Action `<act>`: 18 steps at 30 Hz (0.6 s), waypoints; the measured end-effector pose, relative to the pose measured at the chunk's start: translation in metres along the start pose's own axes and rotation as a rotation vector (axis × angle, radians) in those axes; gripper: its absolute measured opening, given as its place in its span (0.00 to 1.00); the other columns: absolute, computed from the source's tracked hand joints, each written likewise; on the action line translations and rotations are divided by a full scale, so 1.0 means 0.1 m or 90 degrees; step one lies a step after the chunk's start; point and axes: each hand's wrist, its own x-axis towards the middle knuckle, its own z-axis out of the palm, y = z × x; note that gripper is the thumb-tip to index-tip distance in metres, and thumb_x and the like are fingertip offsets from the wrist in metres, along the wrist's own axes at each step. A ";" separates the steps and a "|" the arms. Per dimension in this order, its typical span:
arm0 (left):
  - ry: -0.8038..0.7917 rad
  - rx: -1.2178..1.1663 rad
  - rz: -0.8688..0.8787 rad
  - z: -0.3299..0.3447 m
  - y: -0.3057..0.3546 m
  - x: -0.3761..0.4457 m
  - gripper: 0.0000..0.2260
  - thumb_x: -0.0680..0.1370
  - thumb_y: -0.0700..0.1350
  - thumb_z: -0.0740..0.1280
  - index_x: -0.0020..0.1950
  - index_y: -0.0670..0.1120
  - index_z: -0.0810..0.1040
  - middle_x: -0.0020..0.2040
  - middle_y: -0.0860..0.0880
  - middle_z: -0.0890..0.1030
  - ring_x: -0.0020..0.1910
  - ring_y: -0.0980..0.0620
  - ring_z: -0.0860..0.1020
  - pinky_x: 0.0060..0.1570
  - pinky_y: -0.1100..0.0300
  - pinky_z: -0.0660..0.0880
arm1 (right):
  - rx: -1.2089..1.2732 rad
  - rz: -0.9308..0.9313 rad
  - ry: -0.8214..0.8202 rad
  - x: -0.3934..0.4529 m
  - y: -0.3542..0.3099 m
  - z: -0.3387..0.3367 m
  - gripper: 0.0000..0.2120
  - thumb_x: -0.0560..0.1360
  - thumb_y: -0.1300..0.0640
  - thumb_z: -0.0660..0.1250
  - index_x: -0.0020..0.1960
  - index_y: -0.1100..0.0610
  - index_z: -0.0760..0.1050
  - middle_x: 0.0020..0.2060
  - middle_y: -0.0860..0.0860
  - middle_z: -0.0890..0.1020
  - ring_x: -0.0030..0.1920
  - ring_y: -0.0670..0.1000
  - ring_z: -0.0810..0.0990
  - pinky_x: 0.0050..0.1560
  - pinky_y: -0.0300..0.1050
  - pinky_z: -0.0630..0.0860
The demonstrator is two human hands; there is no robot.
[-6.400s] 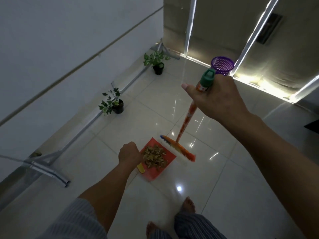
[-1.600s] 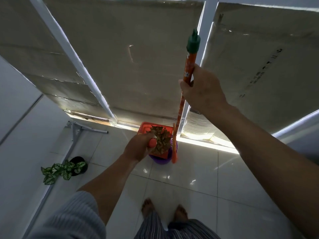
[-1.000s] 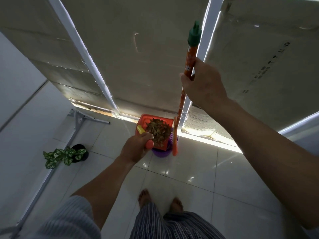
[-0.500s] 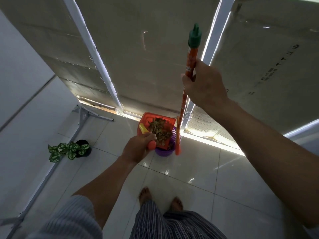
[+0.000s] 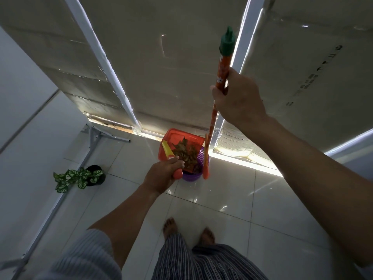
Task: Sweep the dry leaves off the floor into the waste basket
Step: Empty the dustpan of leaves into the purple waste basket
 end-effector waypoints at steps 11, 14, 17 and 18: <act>-0.025 -0.016 -0.016 0.03 0.04 0.07 0.14 0.70 0.45 0.73 0.54 0.52 0.76 0.58 0.49 0.81 0.57 0.46 0.80 0.43 0.50 0.80 | 0.003 0.003 0.022 -0.05 0.09 -0.04 0.08 0.78 0.51 0.66 0.55 0.53 0.76 0.39 0.50 0.83 0.40 0.53 0.83 0.45 0.41 0.74; -0.026 -0.017 -0.019 0.05 0.09 0.13 0.14 0.71 0.46 0.73 0.55 0.52 0.77 0.58 0.49 0.81 0.58 0.46 0.80 0.44 0.50 0.80 | 0.000 -0.001 0.029 -0.08 0.11 -0.08 0.09 0.78 0.50 0.66 0.56 0.52 0.76 0.39 0.50 0.83 0.40 0.52 0.83 0.46 0.44 0.78; -0.033 -0.017 -0.018 0.06 0.11 0.18 0.14 0.71 0.48 0.72 0.56 0.52 0.76 0.60 0.48 0.81 0.57 0.45 0.80 0.46 0.49 0.80 | 0.007 0.011 0.038 -0.10 0.14 -0.15 0.10 0.78 0.51 0.66 0.57 0.53 0.77 0.40 0.49 0.83 0.41 0.51 0.82 0.45 0.42 0.75; -0.038 -0.016 -0.016 0.06 0.12 0.18 0.14 0.72 0.48 0.72 0.56 0.52 0.76 0.61 0.48 0.80 0.58 0.45 0.80 0.46 0.49 0.80 | 0.006 0.016 0.042 -0.11 0.14 -0.17 0.10 0.78 0.51 0.66 0.57 0.52 0.77 0.40 0.49 0.83 0.41 0.51 0.82 0.45 0.42 0.74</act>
